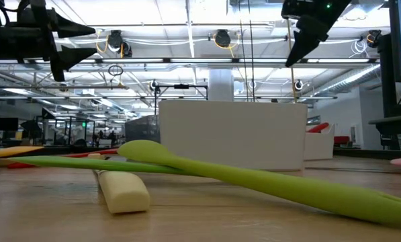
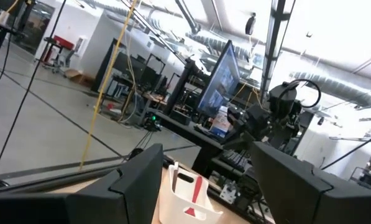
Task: Pick & Place Kitchen Items
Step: Put the light green serving spoon into top white bin
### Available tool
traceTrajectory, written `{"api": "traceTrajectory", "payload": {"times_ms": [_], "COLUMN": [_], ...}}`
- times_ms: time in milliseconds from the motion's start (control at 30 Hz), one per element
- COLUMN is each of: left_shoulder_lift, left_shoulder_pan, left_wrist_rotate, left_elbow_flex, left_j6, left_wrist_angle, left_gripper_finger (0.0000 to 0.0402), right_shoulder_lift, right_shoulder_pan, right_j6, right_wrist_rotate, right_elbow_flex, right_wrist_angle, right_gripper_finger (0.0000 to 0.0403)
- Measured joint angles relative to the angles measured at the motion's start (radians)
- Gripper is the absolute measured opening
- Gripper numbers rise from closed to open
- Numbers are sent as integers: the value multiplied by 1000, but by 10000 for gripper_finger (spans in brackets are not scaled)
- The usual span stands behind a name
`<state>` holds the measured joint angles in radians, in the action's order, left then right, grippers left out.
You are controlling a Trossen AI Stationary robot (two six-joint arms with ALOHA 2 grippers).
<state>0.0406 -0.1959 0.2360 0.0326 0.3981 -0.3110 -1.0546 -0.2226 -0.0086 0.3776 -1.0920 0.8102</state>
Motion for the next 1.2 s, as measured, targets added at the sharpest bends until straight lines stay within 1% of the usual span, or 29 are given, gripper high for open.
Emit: {"api": "traceTrajectory", "payload": {"times_ms": [100, 267, 400, 467, 533, 633, 767, 867, 1000, 1100, 1200], "left_shoulder_lift": [0, 0, 0, 0, 0, 0, 0, 0, 0, 0, 0], "left_shoulder_pan": [0, 0, 0, 0, 0, 0, 0, 0, 0, 0, 0], "left_wrist_rotate": [0, -1, -2, -2, -2, 0, 1, 1, 1, 1, 1], "left_elbow_flex": [0, 0, 0, 0, 0, 0, 0, 0, 0, 0, 0], "left_j6": [-1, -2, -2, -13, -37, -79, -132, -155, -222, -264, -265], "left_wrist_angle": [19, 62, 81, 84, 88, 93, 100, 101, 105, 106, 106], "left_gripper_finger": [250, 250, 250, 250, 250, 250, 250, 250, 250, 250, 250], "right_shoulder_lift": [0, 0, 0, -2, -16, -47, -123, -192, -280, -346, -415], "right_shoulder_pan": [0, 42, 113, 159, 213, 304, 426, 494, 576, 621, 656], "right_j6": [-2, 63, 146, 202, 261, 345, 406, 452, 525, 583, 614], "right_wrist_rotate": [-89, -316, -469, -525, -558, -556, -477, -413, -350, -347, -348], "right_elbow_flex": [0, 0, 0, 0, 0, 0, -1, -1, -1, -7, -40], "right_wrist_angle": [-15, -118, -250, -314, -387, -487, -575, -619, -658, -691, -694], "right_gripper_finger": [39, 33, 26, 23, 21, 20, 20, 20, 20, 20, 20]}}
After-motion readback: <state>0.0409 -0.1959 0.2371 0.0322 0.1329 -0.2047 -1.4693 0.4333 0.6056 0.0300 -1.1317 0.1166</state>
